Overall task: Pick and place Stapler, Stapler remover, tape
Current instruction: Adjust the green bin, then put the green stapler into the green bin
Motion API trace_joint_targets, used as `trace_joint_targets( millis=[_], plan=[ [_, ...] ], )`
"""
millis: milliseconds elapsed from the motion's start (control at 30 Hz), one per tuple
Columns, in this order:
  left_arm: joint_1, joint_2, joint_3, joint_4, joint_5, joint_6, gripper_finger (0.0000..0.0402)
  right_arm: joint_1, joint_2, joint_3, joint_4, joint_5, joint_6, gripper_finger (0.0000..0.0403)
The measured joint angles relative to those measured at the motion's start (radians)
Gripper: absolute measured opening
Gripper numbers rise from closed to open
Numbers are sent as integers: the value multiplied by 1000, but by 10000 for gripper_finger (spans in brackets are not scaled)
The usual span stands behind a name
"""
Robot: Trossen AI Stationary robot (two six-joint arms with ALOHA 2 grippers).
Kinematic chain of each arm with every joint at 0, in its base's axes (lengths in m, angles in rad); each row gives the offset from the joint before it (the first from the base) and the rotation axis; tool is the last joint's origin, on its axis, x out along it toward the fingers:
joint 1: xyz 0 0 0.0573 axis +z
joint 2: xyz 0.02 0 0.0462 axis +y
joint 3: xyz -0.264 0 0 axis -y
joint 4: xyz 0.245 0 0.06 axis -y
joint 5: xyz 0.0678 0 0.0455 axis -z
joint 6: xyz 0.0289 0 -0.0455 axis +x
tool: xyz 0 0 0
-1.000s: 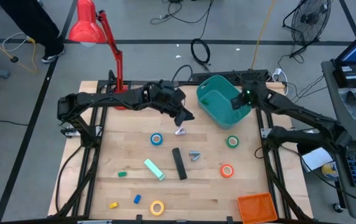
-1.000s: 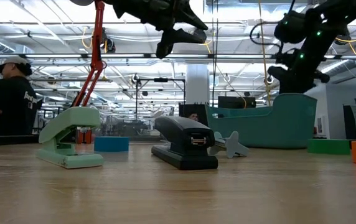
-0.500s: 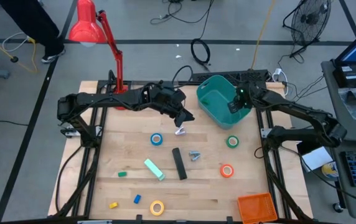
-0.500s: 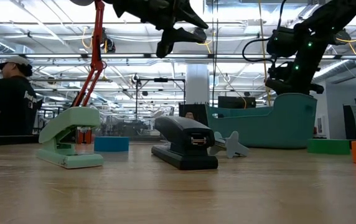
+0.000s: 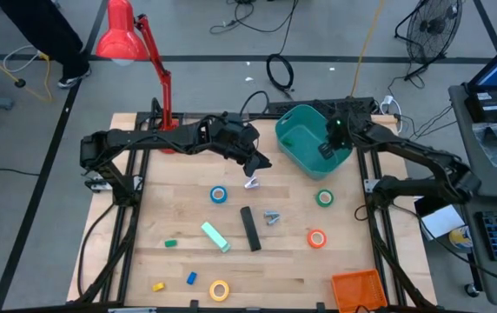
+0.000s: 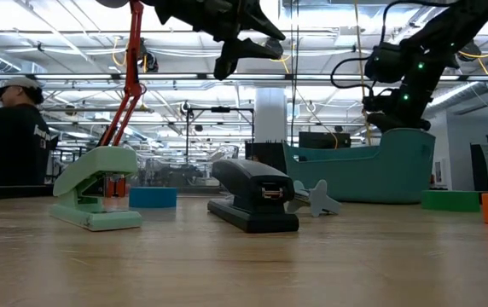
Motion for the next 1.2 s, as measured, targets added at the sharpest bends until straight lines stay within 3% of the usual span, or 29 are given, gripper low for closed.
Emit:
trace_joint_targets(
  millis=[200, 333, 400, 533, 700, 833, 1000, 1200],
  plan=[
    [0, 0, 0, -1, 0, -6, 140, -2, 28, 0, 32, -61, -83, 1],
    [0, 0, 0, -4, 0, -1, 140, -2, 21, 1, 82, -213, -137, 1],
    [1, 0, 0, -8, 0, 1, 140, 4, 18, 14, 71, -226, -132, 1],
    [8, 0, 0, -9, -1, 4, 140, 16, 19, 65, -55, -98, -53, 0],
    [10, 0, 0, -9, -2, 18, 140, 59, -8, 163, -295, -93, 99, 0],
    [11, 0, 0, -10, -9, 37, 140, 124, -39, 218, -464, 12, 216, 0],
    [18, 0, 0, -9, -9, 51, 140, 172, -52, 214, -551, 42, 276, 0],
    [26, 0, 0, -9, -9, 55, 140, 181, -31, 159, -563, 226, 215, 0]
  ],
)
